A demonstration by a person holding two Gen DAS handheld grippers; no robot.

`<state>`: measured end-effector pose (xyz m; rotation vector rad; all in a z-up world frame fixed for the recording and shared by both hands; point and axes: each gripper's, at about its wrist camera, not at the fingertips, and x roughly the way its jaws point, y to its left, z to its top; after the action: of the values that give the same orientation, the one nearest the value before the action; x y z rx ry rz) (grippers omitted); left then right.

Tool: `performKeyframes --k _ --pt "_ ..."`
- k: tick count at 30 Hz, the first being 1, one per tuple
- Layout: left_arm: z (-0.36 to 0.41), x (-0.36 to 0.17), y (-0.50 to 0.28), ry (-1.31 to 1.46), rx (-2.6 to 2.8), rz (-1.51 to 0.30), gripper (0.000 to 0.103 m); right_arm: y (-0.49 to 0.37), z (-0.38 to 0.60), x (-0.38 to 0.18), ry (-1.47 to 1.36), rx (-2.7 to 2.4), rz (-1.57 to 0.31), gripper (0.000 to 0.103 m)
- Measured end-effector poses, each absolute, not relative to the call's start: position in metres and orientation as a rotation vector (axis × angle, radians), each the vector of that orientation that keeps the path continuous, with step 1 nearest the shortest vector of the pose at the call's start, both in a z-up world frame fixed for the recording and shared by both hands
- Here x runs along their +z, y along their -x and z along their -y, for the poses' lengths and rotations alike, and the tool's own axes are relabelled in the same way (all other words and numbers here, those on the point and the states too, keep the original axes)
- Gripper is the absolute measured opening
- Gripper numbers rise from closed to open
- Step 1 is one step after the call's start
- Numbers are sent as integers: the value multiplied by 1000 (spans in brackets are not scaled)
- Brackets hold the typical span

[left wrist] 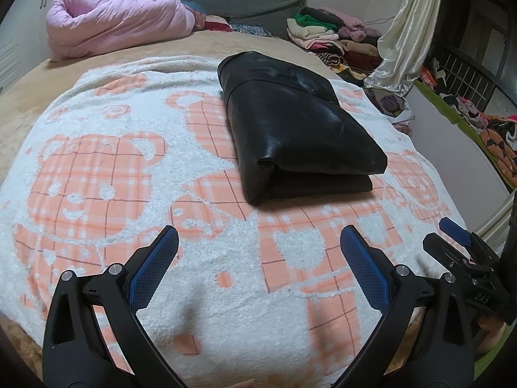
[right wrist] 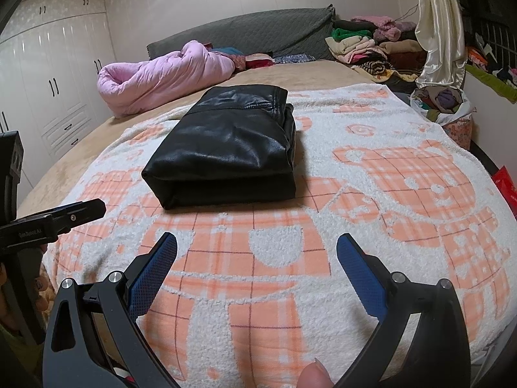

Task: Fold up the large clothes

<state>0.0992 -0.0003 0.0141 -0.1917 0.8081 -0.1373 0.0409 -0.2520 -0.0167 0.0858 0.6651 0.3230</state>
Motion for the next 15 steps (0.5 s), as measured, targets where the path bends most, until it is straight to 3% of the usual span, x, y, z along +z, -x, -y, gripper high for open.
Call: performKeyframes --k 15 --pt "2 14 -99 181 -121 -823 94 -44 253 -19 -82 321 -669 99"
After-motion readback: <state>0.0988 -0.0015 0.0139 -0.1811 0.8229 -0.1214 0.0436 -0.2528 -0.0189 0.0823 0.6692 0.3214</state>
